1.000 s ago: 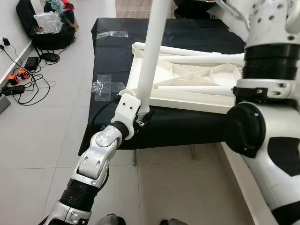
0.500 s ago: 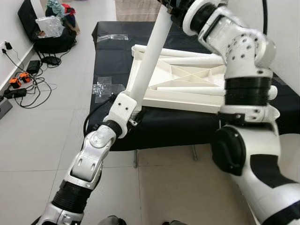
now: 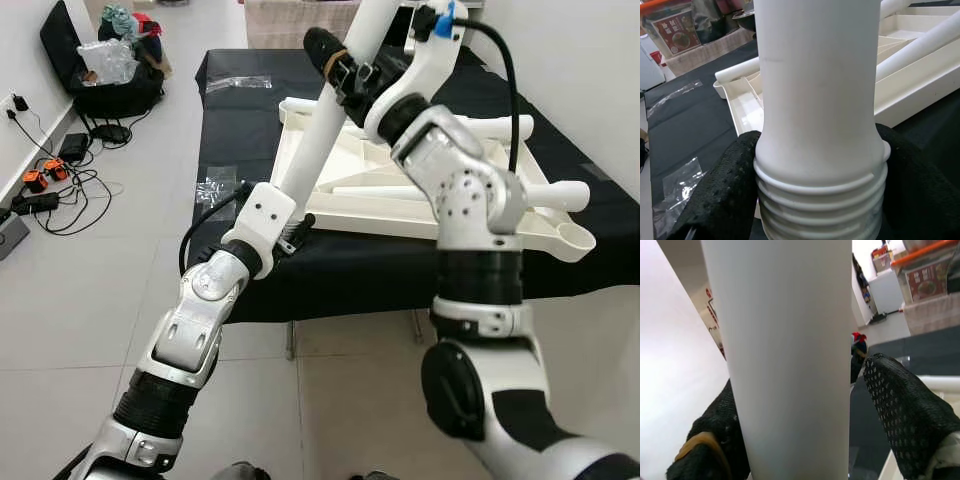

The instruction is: Building children table

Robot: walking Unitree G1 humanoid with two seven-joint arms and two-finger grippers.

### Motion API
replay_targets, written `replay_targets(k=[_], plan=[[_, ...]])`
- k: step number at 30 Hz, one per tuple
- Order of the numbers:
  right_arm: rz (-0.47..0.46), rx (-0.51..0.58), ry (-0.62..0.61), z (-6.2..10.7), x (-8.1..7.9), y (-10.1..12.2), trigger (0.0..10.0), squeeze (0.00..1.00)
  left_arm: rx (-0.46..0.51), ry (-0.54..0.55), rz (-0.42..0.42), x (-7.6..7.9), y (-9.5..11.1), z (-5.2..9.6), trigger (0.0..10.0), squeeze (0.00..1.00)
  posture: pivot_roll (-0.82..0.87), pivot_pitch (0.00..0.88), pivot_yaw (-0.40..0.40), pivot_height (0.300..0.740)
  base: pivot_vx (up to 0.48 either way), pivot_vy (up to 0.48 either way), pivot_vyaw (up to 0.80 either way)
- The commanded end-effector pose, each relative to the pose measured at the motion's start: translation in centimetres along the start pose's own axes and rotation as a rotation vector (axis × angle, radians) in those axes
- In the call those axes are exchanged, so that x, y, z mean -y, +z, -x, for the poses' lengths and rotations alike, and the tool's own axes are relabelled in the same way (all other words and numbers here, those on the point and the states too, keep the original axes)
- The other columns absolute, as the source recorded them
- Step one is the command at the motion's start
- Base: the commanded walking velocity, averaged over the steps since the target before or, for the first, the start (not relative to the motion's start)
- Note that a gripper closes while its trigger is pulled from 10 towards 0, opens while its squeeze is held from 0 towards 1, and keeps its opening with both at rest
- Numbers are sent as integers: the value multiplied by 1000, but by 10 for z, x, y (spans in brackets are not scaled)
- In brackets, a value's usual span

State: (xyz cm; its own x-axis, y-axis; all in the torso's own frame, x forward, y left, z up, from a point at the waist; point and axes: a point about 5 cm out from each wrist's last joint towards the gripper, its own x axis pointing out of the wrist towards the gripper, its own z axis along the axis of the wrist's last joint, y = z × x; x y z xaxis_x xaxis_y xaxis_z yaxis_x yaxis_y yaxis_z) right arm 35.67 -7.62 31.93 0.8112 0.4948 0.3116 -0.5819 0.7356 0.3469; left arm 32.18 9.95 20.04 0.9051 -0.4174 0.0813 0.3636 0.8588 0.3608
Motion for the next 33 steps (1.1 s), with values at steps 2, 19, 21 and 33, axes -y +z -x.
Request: replay_targets(k=[2, 19, 21, 33], plan=[[13, 0, 5, 5, -3, -8, 10000, 0, 18, -11, -18, -1, 2, 2, 10000, 0, -7, 24, -35, 740, 0, 0, 0], [62, -62, 11, 12, -9, -41, 10000, 0, 25, -70, -30, 11, 4, 3, 10000, 0, 7, 36, -40, 740, 0, 0, 0], [59, -64, 7, 12, -9, -42, 10000, 0, 31, -73, -14, 13, 6, 2, 10000, 0, 9, 41, -42, 740, 0, 0, 0], [77, -58, -30, 9, -6, -41, 10000, 0, 37, -93, -31, 20, 4, 2, 10000, 0, 5, 43, -40, 740, 0, 0, 0]])
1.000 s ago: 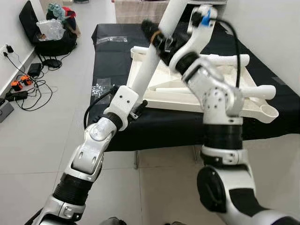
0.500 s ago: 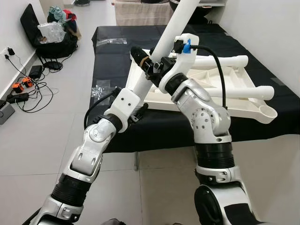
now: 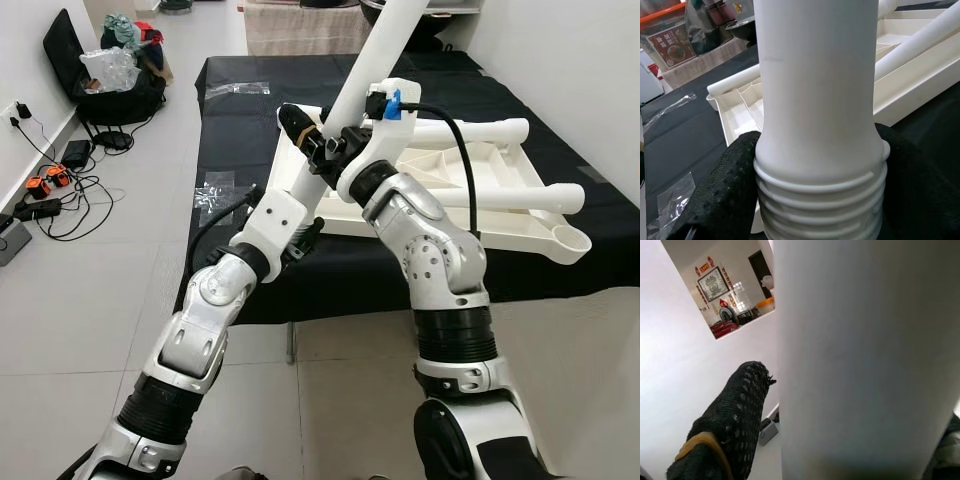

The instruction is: Building children table

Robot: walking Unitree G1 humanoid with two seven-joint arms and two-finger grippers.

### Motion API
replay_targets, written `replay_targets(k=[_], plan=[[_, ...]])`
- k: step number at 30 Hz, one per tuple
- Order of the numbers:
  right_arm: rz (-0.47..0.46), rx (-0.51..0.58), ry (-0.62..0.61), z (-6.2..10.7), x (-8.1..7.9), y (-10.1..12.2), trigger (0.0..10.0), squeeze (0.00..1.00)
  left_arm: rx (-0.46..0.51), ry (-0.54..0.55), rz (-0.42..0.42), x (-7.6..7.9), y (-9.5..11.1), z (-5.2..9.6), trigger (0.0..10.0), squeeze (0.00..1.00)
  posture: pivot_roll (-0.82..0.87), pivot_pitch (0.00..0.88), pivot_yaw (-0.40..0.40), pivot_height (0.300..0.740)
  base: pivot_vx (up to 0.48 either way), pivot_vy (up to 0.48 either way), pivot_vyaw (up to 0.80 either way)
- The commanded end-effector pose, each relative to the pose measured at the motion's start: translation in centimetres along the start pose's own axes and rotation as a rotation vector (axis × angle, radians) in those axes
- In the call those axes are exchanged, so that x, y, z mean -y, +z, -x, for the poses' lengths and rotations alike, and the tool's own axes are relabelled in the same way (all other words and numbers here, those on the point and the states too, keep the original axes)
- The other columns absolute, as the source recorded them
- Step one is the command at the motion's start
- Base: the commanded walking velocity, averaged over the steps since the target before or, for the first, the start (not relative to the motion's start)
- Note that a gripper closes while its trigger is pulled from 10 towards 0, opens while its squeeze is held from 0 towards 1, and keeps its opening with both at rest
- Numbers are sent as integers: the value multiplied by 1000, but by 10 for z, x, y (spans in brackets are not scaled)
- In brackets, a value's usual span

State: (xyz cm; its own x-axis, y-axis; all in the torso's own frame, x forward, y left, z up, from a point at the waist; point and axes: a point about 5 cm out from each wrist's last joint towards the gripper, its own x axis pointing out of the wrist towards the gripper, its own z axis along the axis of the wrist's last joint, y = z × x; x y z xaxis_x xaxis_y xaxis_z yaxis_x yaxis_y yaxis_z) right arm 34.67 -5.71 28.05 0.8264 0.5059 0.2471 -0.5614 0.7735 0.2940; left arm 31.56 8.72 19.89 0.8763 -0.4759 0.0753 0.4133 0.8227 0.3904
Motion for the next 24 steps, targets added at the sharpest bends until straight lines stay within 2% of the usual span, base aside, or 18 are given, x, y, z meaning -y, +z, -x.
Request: replay_targets(k=[1, 8, 14, 24], plan=[[11, 2, -14, -2, 2, 1, 10000, 0, 23, -36, -4, 7, 2, 1, 10000, 0, 5, 45, -39, 740, 0, 0, 0], [-5, -10, -18, -2, 4, -1, 10000, 0, 26, -49, -16, 6, 1, 4, 10000, 0, 2, 55, -38, 740, 0, 0, 0], [-56, -55, -9, -1, 3, -7, 10000, 0, 14, -75, -77, 3, -5, 8, 10000, 0, -7, 48, -36, 740, 0, 0, 0], [-90, -84, 13, 1, 1, -12, 10000, 0, 12, -79, -99, 0, -6, 9, 10000, 0, -6, 44, -36, 740, 0, 0, 0]])
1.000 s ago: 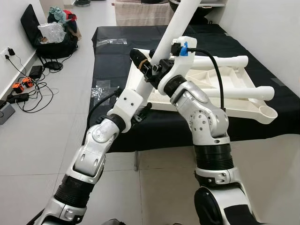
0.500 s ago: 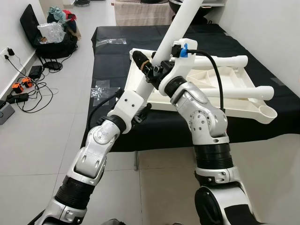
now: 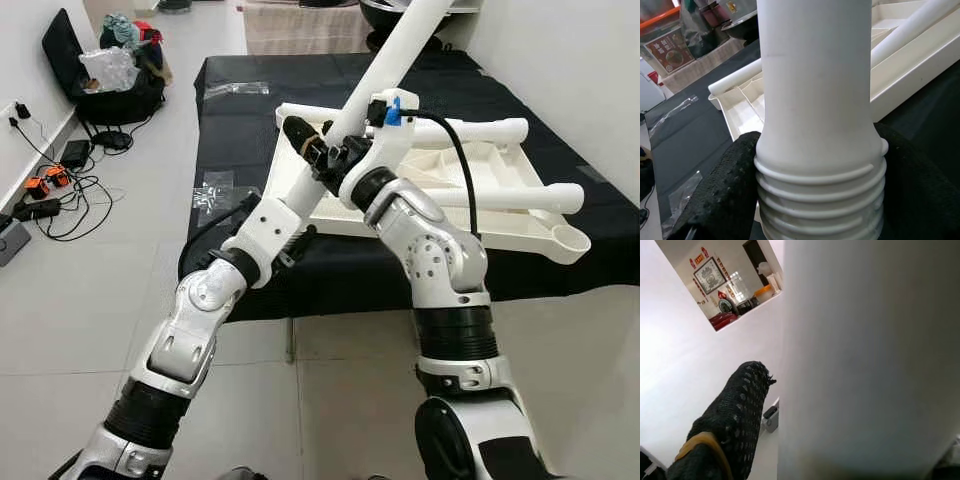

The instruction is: Building children table

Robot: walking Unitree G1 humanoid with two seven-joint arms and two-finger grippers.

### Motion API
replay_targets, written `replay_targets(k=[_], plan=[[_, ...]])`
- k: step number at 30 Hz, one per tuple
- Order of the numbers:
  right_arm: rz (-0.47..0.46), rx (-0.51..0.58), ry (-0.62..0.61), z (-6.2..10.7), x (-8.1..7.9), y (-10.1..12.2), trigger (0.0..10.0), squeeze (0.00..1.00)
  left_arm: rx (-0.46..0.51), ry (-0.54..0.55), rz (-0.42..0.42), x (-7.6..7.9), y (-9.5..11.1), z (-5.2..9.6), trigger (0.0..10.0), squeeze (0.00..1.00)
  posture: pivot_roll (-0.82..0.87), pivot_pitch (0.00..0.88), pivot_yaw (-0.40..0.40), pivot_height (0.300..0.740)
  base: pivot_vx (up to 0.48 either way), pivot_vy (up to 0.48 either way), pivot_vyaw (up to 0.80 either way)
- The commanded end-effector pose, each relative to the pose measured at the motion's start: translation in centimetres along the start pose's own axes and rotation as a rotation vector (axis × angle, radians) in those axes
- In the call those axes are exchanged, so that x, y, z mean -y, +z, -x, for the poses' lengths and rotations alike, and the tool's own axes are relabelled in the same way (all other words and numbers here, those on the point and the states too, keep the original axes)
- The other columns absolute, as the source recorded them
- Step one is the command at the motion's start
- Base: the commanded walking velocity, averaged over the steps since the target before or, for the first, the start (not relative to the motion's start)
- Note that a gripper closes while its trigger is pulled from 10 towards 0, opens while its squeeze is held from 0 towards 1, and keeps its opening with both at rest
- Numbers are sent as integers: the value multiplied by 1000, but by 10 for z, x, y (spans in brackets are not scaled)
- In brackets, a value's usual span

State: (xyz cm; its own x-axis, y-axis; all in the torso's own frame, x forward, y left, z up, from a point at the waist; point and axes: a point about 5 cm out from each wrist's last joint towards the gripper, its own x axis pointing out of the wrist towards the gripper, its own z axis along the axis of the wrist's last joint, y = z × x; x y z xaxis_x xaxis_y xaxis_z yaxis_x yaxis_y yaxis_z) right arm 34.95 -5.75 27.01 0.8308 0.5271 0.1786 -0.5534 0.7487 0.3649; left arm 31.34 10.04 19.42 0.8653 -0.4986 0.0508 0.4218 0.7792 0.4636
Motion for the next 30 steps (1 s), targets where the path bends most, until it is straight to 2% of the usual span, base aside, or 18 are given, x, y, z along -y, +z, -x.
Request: replay_targets(k=[1, 9, 18, 19, 30], plan=[[-6, -10, 23, 0, -4, -2, 10000, 0, 25, -42, -17, 8, 3, 0, 10000, 0, -5, 41, -37, 740, 0, 0, 0], [-12, 18, 10, 2, -1, 6, 10000, 0, 45, -30, -20, 8, 8, -5, 10000, 0, -10, 36, -36, 740, 0, 0, 0], [-24, 45, -35, 2, 4, 9, 10000, 0, 63, -47, -10, 17, 11, -9, 10000, 0, -8, 25, -36, 740, 0, 0, 0], [-27, 46, -38, 2, 5, 9, 0, 0, 62, -49, -10, 18, 11, -9, 10000, 0, -8, 25, -36, 740, 0, 0, 0], [-44, 55, -29, 1, 3, 10, 0, 0, 63, -42, -8, 16, 10, -9, 10000, 0, -9, 12, -30, 740, 0, 0, 0]])
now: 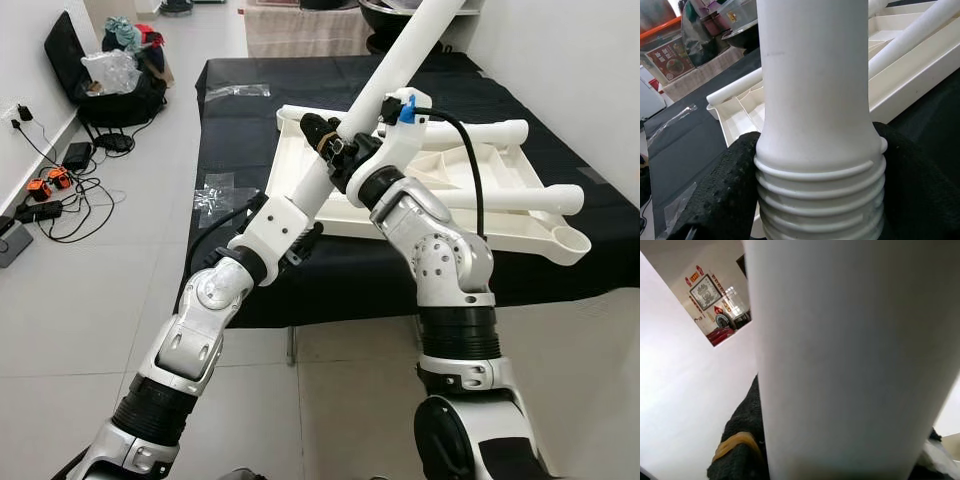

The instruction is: Building children table

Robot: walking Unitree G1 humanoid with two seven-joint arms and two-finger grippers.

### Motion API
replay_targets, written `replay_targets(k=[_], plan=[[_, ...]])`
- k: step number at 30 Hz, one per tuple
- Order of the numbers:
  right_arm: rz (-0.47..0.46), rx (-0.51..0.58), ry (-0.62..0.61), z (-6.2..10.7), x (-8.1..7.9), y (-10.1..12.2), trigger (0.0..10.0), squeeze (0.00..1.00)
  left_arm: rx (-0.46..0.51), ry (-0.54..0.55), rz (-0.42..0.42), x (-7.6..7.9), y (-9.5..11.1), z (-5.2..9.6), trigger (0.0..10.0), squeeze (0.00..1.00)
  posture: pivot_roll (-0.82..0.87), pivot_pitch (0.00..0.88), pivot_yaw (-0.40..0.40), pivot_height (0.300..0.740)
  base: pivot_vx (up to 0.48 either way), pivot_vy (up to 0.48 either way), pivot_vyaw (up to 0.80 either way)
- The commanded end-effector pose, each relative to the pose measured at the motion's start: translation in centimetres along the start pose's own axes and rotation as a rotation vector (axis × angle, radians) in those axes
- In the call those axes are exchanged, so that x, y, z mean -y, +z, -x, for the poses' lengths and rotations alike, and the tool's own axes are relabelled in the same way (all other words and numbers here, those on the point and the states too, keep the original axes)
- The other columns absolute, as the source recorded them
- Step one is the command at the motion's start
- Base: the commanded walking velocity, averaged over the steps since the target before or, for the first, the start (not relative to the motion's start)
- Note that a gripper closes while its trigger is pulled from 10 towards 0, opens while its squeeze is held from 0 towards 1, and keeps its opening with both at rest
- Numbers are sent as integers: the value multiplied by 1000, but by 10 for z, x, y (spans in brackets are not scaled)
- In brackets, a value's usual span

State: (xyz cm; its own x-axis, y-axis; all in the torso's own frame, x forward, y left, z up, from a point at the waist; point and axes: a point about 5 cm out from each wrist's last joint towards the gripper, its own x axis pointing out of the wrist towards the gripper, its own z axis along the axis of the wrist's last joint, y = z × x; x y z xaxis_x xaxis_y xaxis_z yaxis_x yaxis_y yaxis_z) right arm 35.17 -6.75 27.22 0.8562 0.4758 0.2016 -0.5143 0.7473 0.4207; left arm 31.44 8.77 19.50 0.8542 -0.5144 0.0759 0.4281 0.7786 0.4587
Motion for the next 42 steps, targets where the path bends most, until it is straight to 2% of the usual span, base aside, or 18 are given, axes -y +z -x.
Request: replay_targets(k=[1, 10, 11, 15, 20, 21, 28, 29, 32, 33, 34, 35, 39, 40, 41, 42], plan=[[9, 10, 15, -2, -5, 3, 0, 0, 31, -37, -13, 7, 5, -2, 10000, 0, -9, 12, -30, 740, 0, 0, 0], [-1, 25, -3, -1, -3, 5, 0, 0, 5, -17, 26, 4, 0, -1, 10000, 0, -7, 0, -30, 740, 0, 0, 0], [-5, 38, -12, -1, -1, 7, 0, 0, -22, 10, 74, 0, -5, 0, 10000, 1000, -7, 0, -28, 740, 0, 0, 0], [-11, 58, -21, 0, 0, 11, 0, 0, -55, 52, 126, -5, -11, 1, 10000, 1000, -12, 0, -26, 740, 0, 0, 0], [-10, 77, -25, 0, 0, 16, 0, 0, -95, 112, 111, -15, -18, 3, 10000, 1000, -13, 0, -28, 740, 0, 0, 0], [-3, 84, -28, -1, 1, 18, 0, 0, -145, 161, 97, -24, -27, 6, 10000, 0, -11, 0, -29, 740, 0, 0, 0], [16, 99, -63, -1, 6, 20, 0, 0, -163, 186, 100, -28, -31, 9, 10000, 0, -7, 0, -34, 740, 0, 0, 0], [32, 110, -93, -1, 11, 21, 1137, 0, -162, 201, 106, -30, -31, 11, 10000, 0, -8, 0, -32, 740, 0, 0, 0], [44, 117, -114, -1, 14, 22, 1137, 0, -161, 211, 110, -30, -31, 12, 10000, 0, -8, 0, -32, 740, 0, 0, 0], [88, 137, -163, 1, 22, 24, 10000, 0, -156, 205, 116, -24, -30, 15, 10000, 0, -3, 0, -36, 740, 0, 0, 0], [88, 137, -163, 1, 22, 24, 10000, 0, -156, 205, 116, -24, -30, 15, 10000, 0, -3, 0, -36, 740, 0, 0, 0], [154, 166, -202, 5, 29, 27, 10000, 0, -146, 201, 134, -18, -29, 18, 10000, 0, -3, 0, -37, 740, 0, 0, 0], [154, 166, -202, 5, 29, 27, 10000, 0, -146, 201, 134, -18, -29, 18, 10000, 0, -3, 0, -37, 740, 0, 0, 0], [271, 194, -228, 12, 35, 25, 10000, 0, -136, 196, 176, -6, -26, 23, 10000, 0, 0, 0, -26, 740, 0, 0, 0], [310, 194, -221, 16, 36, 21, 10000, 0, -135, 195, 196, -1, -26, 25, 10000, 0, 0, 0, -26, 740, 0, 0, 0], [310, 194, -221, 16, 36, 21, 10000, 0, -135, 195, 196, -1, -26, 25, 10000, 0, 0, 0, -26, 740, 0, 0, 0]])
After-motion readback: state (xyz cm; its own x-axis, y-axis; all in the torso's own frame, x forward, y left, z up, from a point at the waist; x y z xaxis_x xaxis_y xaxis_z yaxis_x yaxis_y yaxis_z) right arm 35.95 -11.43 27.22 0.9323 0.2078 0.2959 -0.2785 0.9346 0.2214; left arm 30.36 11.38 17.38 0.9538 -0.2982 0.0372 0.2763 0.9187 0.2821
